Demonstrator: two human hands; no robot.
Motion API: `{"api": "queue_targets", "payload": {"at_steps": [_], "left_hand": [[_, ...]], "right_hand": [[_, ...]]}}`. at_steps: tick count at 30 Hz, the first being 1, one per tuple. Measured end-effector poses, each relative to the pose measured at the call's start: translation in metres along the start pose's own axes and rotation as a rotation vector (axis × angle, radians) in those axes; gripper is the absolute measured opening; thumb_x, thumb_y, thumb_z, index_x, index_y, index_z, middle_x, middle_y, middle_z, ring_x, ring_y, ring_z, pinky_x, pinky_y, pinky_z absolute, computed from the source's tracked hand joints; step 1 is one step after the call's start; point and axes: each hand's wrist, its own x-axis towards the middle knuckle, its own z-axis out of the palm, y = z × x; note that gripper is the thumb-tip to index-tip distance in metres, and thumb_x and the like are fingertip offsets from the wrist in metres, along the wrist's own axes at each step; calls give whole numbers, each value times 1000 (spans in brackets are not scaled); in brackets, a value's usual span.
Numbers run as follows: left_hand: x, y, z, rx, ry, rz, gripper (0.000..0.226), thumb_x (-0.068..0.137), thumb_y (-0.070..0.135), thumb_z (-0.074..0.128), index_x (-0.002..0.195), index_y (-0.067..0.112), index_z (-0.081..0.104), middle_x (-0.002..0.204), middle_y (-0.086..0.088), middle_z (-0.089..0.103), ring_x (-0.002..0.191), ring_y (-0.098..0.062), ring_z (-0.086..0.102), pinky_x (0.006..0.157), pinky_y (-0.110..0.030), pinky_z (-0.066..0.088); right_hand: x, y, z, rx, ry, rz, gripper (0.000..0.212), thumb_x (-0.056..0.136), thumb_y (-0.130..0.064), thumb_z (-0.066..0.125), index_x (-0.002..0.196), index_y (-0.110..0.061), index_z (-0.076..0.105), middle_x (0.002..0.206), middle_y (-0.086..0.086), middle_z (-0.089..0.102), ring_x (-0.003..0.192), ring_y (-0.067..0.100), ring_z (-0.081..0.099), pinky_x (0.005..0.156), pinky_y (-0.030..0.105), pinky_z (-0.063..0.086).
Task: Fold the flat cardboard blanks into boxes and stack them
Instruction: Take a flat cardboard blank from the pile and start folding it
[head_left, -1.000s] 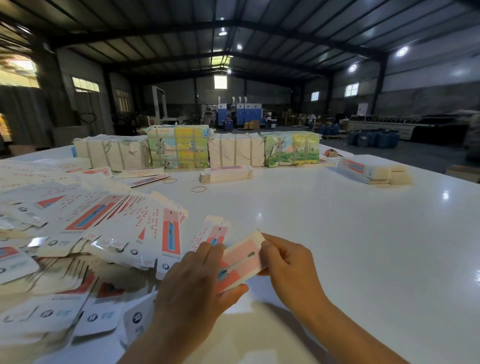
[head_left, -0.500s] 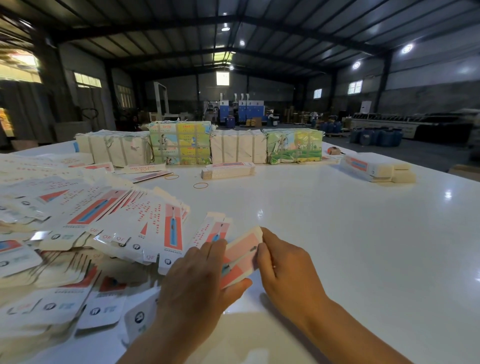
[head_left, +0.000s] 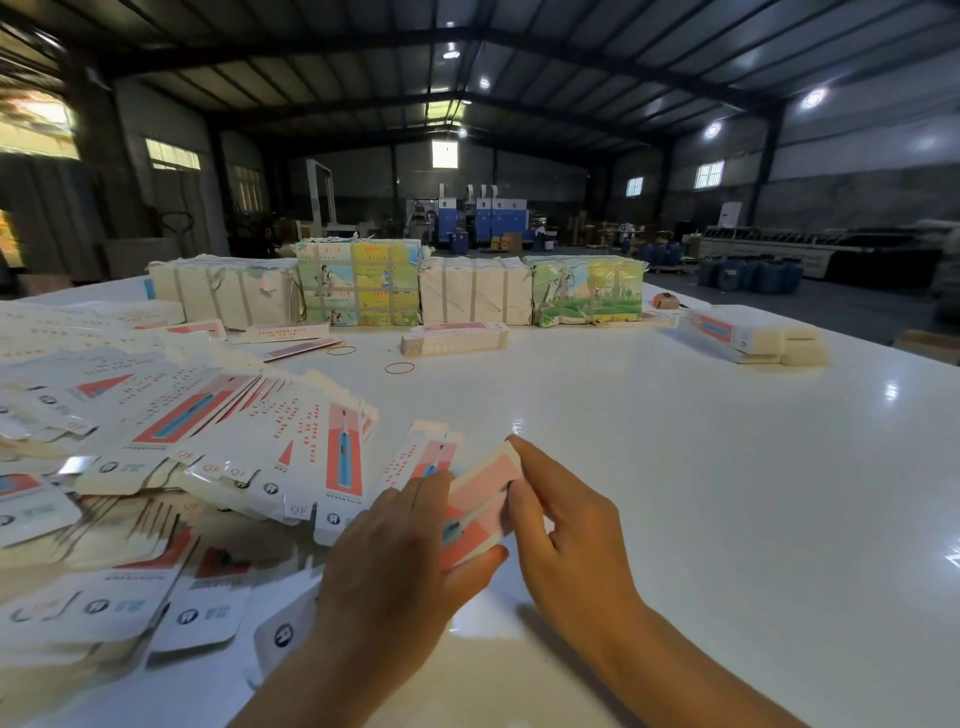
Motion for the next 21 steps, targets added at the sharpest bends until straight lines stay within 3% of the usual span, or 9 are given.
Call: {"api": "queue_targets", "payload": {"at_steps": [4,8,10,12,15,17,19,21], "left_hand": [[3,0,-4,-8,-30,-41,78,67,62,50,128,13,54,112,-4,66,86,-22,66,72,-36,55],[5,-4,-6,44,-45,7,67,62,54,62,108,6,65,87,-6,72,62,-20,67,50,-32,54],[5,-5,-9,80,-32,43,64,59,52,59,101,5,67,78,-5,71,54,-18,66,43,-28,52],[7,-10,-9,109,-19,70,64,57,53,58,101,7,67,78,-3,71,53,-17,66,42,-27,51],[8,-16,-11,38,-79,5,69,66,60,64,119,17,57,101,2,69,77,-16,67,61,-29,55],[7,-20,-8,62,-41,24,68,72,63,60,127,26,45,111,9,62,87,-10,60,72,-24,50],[7,-22,-5,93,-51,71,68,74,67,53,129,31,38,114,14,57,92,-7,57,78,-18,47],[8,-19,-5,91,-89,114,71,73,72,48,131,34,35,121,17,55,97,-4,56,85,-15,45]], "right_hand": [[1,-1,0,60,-31,50,25,89,-52,31,105,-52,50,95,-38,60,95,-11,59,77,4,48],[0,-3,1,99,-123,89,19,88,-48,32,104,-57,36,90,-67,33,92,-36,40,68,-7,35],[-1,-2,3,54,-173,94,21,93,-45,36,106,-61,31,94,-64,32,92,-29,45,77,-4,37],[-2,-2,3,47,-222,96,31,95,-41,44,107,-64,27,104,-55,31,97,-17,49,90,7,40],[1,-5,-4,76,-327,81,43,92,-39,50,110,-67,23,108,-61,26,107,-26,40,91,1,36],[3,-4,-9,5,-416,22,62,83,-42,49,121,-67,7,124,-61,2,124,-26,19,100,2,26],[6,2,-13,-112,-489,-61,77,82,-35,54,133,-61,2,141,-46,-5,136,-12,8,105,6,20],[8,10,-18,-268,-528,-161,77,86,-22,62,146,-42,19,152,-23,9,141,4,12,110,16,23]]}}
